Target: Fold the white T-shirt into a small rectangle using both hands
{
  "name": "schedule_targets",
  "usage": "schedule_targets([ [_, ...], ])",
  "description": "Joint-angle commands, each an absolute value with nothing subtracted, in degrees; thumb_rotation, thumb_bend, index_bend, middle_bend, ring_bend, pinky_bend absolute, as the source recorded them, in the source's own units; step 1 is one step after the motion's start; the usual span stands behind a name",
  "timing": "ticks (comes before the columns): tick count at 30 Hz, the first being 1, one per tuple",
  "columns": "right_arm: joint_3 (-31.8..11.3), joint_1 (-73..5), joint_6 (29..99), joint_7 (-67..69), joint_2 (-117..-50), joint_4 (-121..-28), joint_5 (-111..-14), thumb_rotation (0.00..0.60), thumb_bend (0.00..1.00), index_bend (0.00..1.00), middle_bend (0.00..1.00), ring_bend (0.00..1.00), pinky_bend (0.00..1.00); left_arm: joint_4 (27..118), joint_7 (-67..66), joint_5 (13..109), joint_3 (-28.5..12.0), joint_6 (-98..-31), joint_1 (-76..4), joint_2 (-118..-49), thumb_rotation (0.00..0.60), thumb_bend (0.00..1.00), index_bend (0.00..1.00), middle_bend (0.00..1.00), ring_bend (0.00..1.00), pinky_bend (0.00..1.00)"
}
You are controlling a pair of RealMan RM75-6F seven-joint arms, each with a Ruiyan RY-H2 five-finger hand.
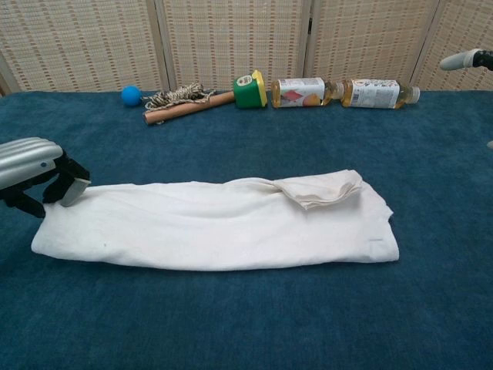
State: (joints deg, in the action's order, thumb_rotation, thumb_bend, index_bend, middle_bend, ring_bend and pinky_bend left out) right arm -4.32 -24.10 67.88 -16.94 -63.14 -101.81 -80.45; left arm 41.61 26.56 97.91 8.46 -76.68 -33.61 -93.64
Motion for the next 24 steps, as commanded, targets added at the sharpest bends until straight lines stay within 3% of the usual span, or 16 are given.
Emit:
schedule_targets([
  [1,-4.33,-24.02,68.04,-16.87,-63.15,-101.92,-80.68,0.600,0.33,0.00,0.92,0.94,1.00,46.69,26.09,96.33,8.27,-76.91,-31.44,-89.45,0.600,0.55,0.73,0.85,0.76,0.91],
  [12,-4.52,-24.19,68.26,-16.66,-63.74,-102.36,-81.99,0.600,0.33,0.00,0.92,0.94,1.00,48.64,25.42,92.92,8.25,-75.82,-26.45,-83.42,0.600,0.55,0.73,0.85,0.75,0.91],
  [24,-4.46,-23.69,69.19,-16.35,-63.92,-102.79,-83.03,0.600,0.33,0.00,0.92,0.94,1.00,37.71,25.95,89.03,7.64,-70.23,-22.03,-82.37,0.600,0.55,0.73,0.85,0.75,0.91],
])
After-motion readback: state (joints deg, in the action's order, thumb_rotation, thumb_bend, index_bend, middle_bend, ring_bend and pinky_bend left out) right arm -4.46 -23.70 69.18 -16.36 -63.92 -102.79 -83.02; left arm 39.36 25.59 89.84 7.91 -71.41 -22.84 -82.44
